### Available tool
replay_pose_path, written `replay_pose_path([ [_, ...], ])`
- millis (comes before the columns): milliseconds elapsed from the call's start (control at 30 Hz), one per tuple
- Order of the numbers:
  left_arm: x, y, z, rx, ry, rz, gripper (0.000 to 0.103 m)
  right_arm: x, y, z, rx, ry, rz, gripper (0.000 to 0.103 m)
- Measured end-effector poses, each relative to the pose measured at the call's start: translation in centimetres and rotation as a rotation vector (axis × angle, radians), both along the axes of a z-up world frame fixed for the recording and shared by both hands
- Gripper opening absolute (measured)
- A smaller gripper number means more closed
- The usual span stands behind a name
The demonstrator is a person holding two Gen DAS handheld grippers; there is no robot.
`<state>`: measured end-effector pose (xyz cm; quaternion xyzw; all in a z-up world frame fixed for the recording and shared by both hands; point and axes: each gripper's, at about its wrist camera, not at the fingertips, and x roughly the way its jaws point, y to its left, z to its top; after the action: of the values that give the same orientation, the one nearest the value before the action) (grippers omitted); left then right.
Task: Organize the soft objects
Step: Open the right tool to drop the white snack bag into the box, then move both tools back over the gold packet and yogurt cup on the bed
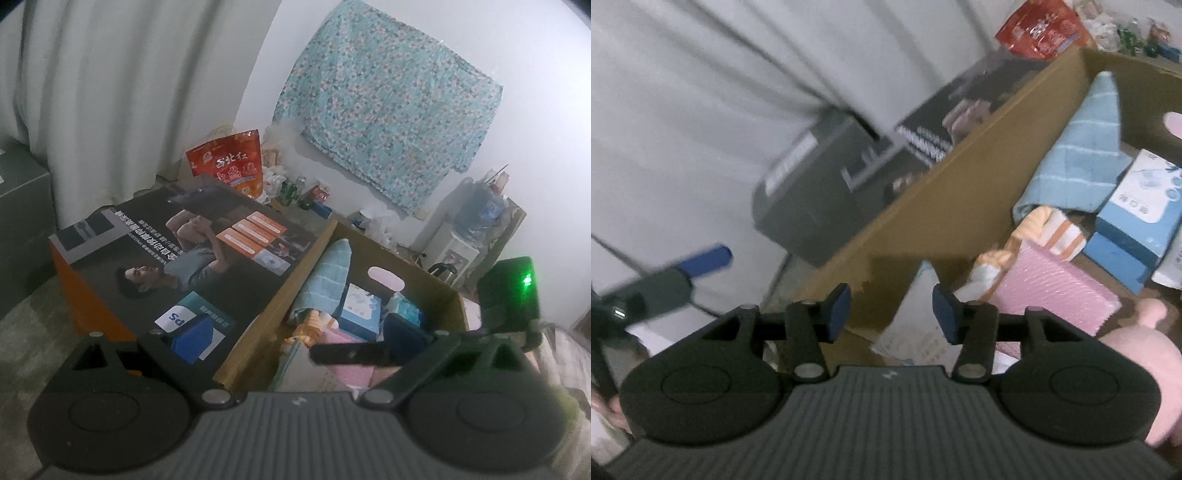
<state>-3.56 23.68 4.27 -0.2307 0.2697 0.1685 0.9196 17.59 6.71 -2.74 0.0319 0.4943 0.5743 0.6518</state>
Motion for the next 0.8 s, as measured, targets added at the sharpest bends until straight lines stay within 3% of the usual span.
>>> replay_pose_path([
  [133,0.0,-0.6,0.3,-0.003,-0.005,-0.012,0.099,0.5,-1.3,0.1,0.007,0.011,-0.04,0.049],
  [233,-0.1,-1.0,0.5,0.003,-0.008,-0.015,0.099,0.2,-0.6,-1.1,-0.056,0.012,-0.061,0.049],
  [433,-0.4,-1.5,0.6,0.002,-0.006,-0.019,0.099,-2.4,2.3,-4.1,-0.137,0.005,0.015,0.049],
  [600,-0.6,-1.8,0.7,-0.001,0.005,-0.016,0.099,-2.5,3.0,-4.9,-0.178,0.004,0.001,0.05],
  [800,-0.8,-2.1,0.8,0.002,-0.004,-0.027,0.099,-0.8,-0.6,-2.7,-0.088,0.08,-0.07,0.051],
])
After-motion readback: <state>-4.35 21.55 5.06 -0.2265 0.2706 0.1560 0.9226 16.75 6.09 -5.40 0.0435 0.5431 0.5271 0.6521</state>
